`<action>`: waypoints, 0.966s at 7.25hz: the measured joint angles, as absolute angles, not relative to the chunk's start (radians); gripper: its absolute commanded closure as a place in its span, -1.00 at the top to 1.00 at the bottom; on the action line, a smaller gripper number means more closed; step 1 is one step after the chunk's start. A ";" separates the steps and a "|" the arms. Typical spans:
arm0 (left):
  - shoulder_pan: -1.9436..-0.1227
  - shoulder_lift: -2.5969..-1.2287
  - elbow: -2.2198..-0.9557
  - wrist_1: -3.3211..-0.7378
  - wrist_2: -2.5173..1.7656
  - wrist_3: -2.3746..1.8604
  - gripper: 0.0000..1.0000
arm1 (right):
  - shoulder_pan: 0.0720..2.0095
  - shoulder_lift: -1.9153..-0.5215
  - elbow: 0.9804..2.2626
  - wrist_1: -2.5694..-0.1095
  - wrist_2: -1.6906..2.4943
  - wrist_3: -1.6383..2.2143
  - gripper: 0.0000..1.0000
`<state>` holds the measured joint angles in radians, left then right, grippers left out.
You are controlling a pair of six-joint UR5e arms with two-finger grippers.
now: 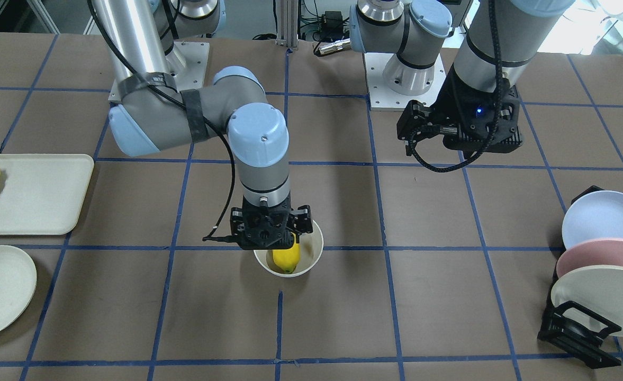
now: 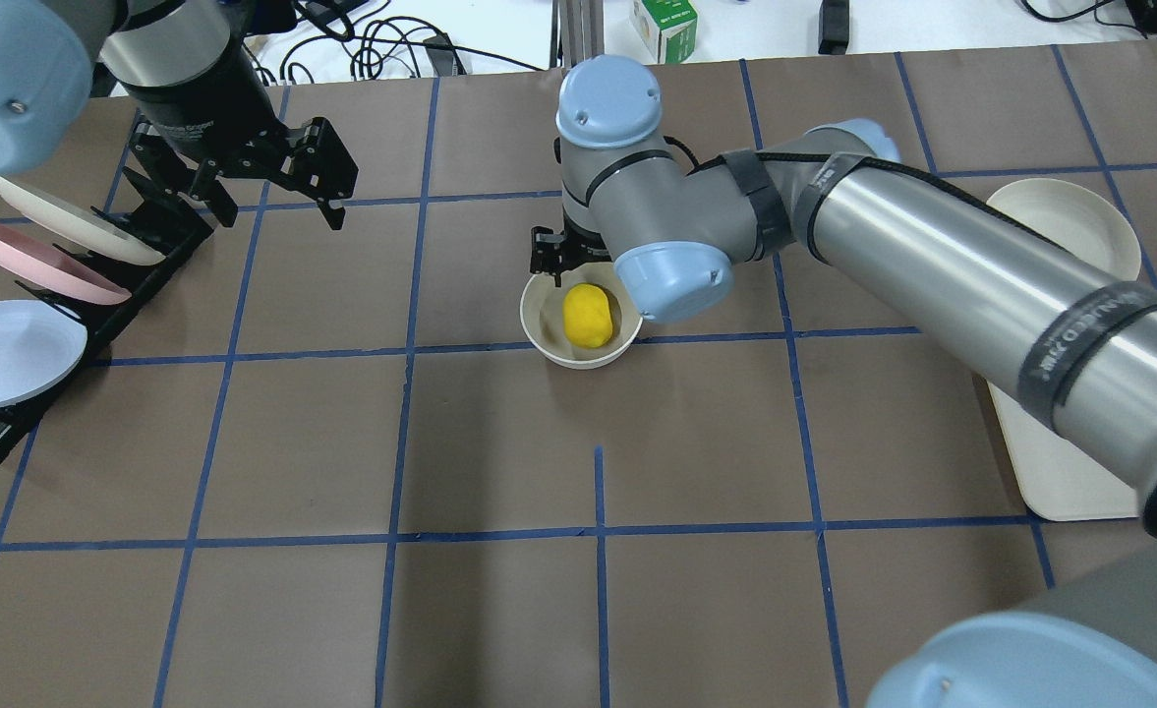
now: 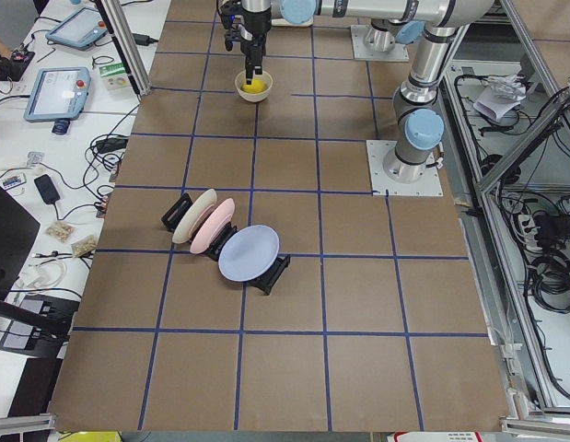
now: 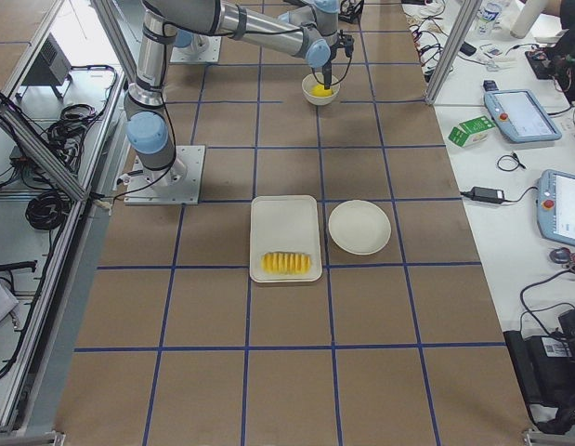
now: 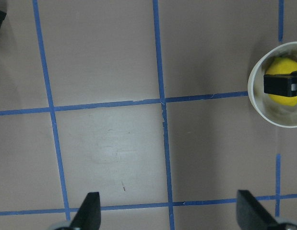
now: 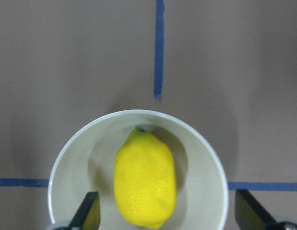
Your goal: Place bowl and put lemon in it
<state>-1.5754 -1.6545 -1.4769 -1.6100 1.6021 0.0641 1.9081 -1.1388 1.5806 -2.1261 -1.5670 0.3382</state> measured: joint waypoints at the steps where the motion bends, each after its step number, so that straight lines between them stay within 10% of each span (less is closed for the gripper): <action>1: -1.575 -1.657 -1.479 -1.610 1.600 0.063 1.00 | 1.863 -1.203 1.579 -2.043 -1.582 0.321 1.00; 7: -1.577 -1.655 -1.480 -1.608 1.598 0.057 1.00 | 1.586 -1.528 1.596 -1.668 -1.599 0.116 1.00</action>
